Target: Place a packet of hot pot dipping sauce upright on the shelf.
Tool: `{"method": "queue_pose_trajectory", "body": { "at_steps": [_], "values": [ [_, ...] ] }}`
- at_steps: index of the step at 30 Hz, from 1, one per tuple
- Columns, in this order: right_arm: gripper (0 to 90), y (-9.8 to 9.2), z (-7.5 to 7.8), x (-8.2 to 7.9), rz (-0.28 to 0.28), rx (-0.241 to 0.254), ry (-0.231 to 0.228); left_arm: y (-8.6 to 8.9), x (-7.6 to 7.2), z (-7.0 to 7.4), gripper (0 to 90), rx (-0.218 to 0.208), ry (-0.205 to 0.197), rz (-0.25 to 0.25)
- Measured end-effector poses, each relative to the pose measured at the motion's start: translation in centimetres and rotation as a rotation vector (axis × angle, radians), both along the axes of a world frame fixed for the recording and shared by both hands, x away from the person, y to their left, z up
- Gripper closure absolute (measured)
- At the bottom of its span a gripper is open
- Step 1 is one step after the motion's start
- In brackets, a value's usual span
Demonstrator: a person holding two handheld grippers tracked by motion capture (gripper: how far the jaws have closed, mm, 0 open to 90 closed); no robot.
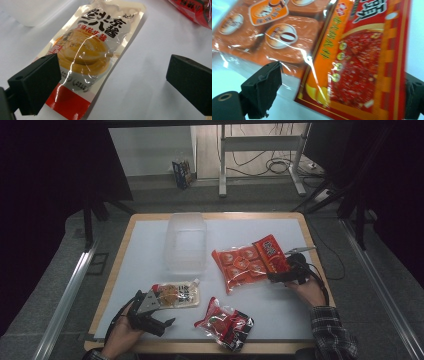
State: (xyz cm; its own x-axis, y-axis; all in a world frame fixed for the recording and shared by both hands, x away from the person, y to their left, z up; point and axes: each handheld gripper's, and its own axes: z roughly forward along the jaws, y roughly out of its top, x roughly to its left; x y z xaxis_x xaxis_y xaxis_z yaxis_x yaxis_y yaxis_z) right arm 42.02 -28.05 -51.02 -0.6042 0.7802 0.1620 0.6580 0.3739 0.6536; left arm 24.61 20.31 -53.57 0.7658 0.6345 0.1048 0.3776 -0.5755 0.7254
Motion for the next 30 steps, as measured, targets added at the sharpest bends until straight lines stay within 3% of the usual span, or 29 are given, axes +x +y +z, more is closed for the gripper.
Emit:
{"method": "queue_pose_trajectory", "body": {
  "at_steps": [5,7,12,17,18,21,24,30],
  "values": [
    [11.1,0.5,0.1,0.2,-0.002,0.000,0.012,-0.1,0.0,0.0,0.0,0.010,-0.002,-0.004],
    [19.7,0.8,0.2,0.4,-0.016,-0.007,0.039,-0.1,0.0,0.0,0.0,0.010,-0.001,-0.004],
    [34.5,1.5,0.8,1.2,-0.030,-0.047,0.057,-0.1,-0.1,0.1,0.0,0.010,-0.012,-0.003],
    [46.6,1.6,1.1,1.9,-0.058,-0.037,0.045,-0.2,-0.1,0.0,0.0,0.013,-0.012,-0.004],
    [53.1,1.7,1.1,2.4,-0.076,-0.058,0.034,-0.2,-0.1,0.0,0.0,0.017,-0.011,-0.006],
    [58.6,1.9,0.8,3.0,-0.079,-0.078,0.033,-0.2,0.0,0.0,0.0,0.018,-0.010,-0.006],
    [70.1,2.6,0.6,4.1,-0.085,-0.123,0.017,-0.3,0.0,-0.1,0.0,0.023,-0.007,-0.009],
    [82.6,3.7,0.6,5.1,-0.096,-0.149,0.018,-0.4,-0.1,-0.2,0.0,0.033,-0.005,-0.014]
  ]
}}
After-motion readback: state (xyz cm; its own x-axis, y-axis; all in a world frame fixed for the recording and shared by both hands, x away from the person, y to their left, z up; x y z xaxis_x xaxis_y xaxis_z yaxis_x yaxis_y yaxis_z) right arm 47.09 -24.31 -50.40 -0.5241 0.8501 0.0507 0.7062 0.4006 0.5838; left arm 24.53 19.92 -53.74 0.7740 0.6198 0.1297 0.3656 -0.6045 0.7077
